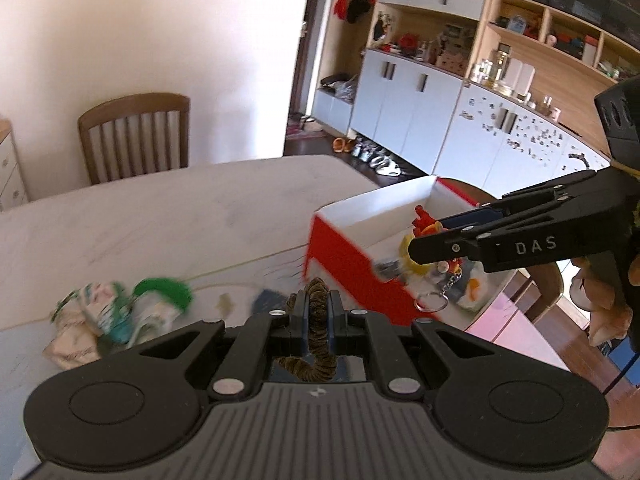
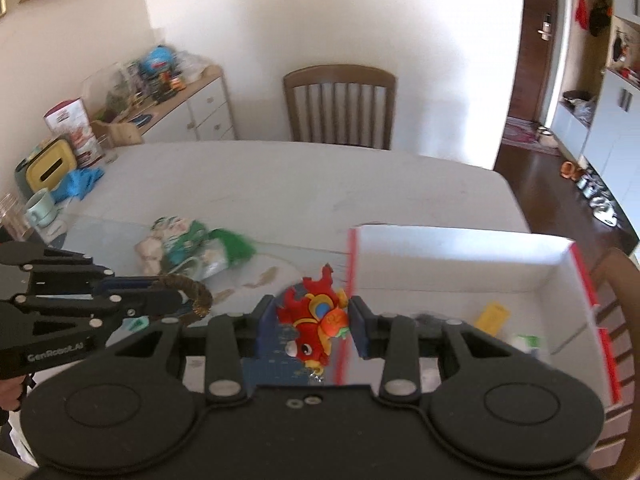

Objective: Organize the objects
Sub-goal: 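Carry the bracelet and parrot keychain over the red-and-white box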

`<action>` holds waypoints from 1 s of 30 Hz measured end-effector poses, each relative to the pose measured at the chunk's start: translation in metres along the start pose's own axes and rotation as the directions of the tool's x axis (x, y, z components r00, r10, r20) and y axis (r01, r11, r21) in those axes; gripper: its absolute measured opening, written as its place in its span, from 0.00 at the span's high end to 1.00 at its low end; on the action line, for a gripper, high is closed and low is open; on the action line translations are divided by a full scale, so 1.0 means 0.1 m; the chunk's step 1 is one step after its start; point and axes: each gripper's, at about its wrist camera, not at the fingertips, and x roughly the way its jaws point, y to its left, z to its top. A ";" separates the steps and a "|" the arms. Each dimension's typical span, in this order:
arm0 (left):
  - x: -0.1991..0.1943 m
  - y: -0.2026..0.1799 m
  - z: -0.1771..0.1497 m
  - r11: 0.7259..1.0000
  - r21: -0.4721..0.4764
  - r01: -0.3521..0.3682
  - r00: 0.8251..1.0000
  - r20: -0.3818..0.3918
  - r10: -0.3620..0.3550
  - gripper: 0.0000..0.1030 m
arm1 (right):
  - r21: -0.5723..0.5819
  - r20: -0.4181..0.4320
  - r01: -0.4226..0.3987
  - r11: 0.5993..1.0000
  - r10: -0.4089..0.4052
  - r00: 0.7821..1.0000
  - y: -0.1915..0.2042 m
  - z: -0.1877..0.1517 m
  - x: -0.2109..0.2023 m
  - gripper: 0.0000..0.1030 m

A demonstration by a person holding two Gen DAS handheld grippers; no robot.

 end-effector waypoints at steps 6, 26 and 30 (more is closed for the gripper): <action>0.19 -0.34 0.21 0.999 0.033 0.015 1.000 0.008 -0.015 0.92 | 0.015 0.019 0.021 1.000 -0.021 1.000 -0.37 -0.05 -0.11 0.64; 1.20 -1.06 0.76 0.995 0.095 0.024 0.999 -0.044 -0.020 0.92 | 0.001 -0.093 0.025 1.000 -0.025 0.995 -1.25 -0.40 0.16 0.64; 1.45 -1.15 0.79 0.993 0.113 0.016 0.997 -0.079 -0.007 0.92 | -0.016 -0.131 0.007 1.000 -0.009 0.991 -1.26 -0.49 0.27 0.64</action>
